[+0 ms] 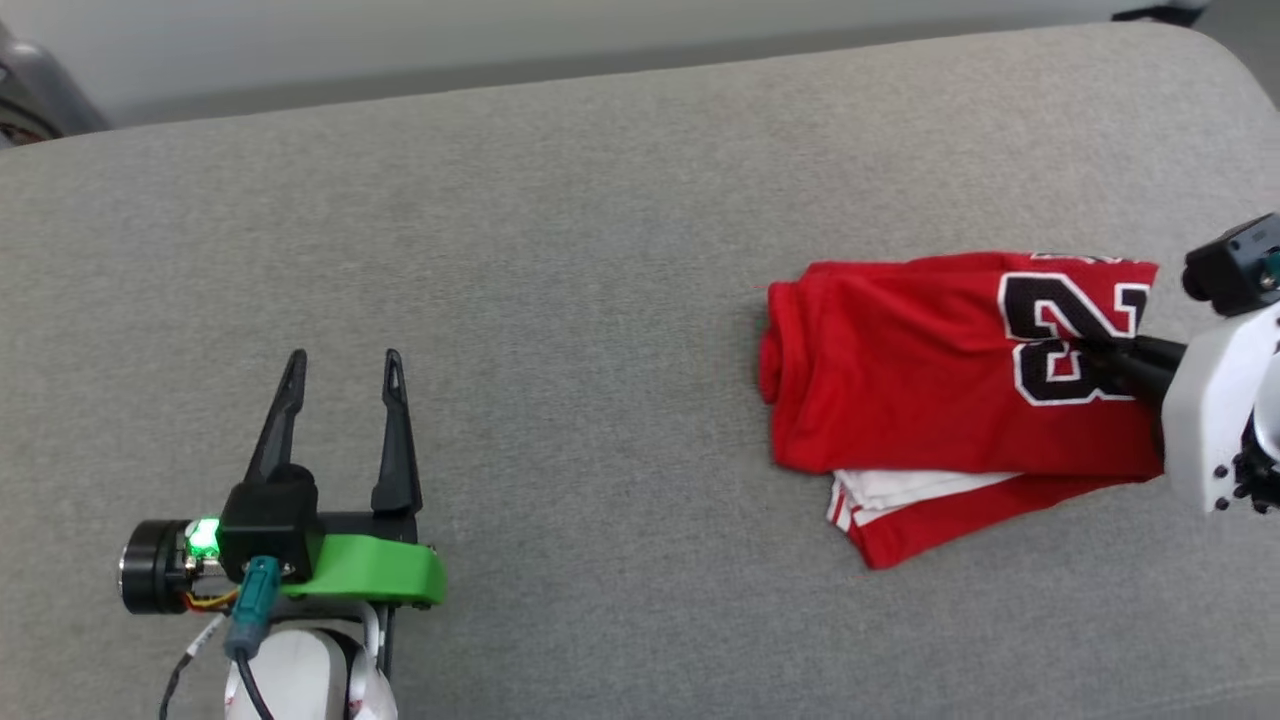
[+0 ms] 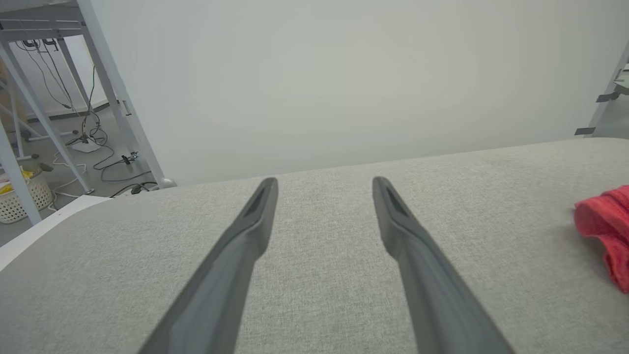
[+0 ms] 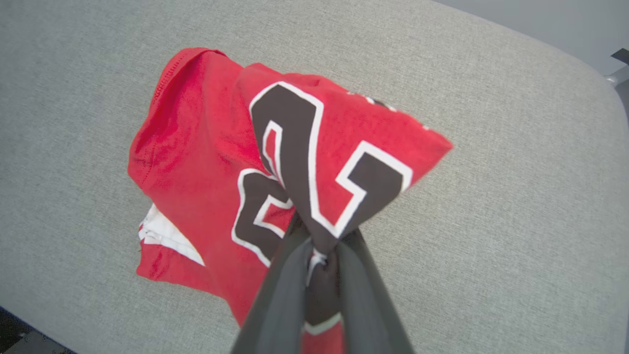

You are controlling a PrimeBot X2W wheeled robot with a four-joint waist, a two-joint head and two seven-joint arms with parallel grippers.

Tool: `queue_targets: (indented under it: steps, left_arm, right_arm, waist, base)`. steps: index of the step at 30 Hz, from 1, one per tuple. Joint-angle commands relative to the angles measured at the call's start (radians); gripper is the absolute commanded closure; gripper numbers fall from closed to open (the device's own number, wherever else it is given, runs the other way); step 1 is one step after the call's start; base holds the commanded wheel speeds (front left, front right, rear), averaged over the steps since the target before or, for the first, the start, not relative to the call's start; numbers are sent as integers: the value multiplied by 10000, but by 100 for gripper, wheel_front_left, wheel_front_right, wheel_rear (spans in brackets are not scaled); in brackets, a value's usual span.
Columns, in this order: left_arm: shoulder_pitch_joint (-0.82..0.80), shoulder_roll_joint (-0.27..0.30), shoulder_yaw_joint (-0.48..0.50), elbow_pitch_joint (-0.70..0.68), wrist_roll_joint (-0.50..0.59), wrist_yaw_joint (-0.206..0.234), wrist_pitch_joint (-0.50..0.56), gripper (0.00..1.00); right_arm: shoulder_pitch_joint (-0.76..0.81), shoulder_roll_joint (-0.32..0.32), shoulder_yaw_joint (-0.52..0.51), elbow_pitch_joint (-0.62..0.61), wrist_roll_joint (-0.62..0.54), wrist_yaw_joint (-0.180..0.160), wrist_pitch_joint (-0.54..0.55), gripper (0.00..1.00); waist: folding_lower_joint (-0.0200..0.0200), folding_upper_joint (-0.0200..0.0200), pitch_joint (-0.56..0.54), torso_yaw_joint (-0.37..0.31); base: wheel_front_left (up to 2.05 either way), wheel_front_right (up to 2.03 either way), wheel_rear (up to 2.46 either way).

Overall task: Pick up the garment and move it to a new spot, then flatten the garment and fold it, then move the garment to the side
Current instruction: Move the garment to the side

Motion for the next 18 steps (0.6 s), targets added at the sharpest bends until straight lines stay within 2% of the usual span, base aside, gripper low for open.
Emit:
queue_targets:
  steps: [1, 7, 12, 13, 18]
  left_arm:
    - [-218, 122, 77, -97, 93, 72, -59, 0]
    - [-563, 438, 224, -630, 221, 96, -59, 0]
    - [-1012, 642, 163, -956, 339, 41, -59, 0]
    - [-1200, 710, 105, -1175, 401, 45, -59, 0]
    - [-1383, 814, 37, -1622, 506, 107, -59, 0]
  right_arm:
    - [-263, -82, -114, 123, -9, -7, -86, 100]
    - [-964, -420, -580, 1222, -157, -7, -411, 100]
    - [-1678, -640, -845, 2522, -527, -7, -741, 100]
    - [-2185, -722, -923, 3420, -993, -7, -915, 100]
    - [-3147, -760, -1300, 5021, -1597, -7, -1166, 100]
  waist:
    - [0, -1, 864, -958]
    - [0, -1, 1880, -1372]
    - [0, -1, 2633, -1178]
    - [0, -1, 2985, -1028]
    - [0, -1, 3530, -797]
  base:
    - [0, 0, 0]
    - [0, 0, 0]
    - [0, 0, 0]
    - [0, 0, 0]
    - [0, 0, 0]
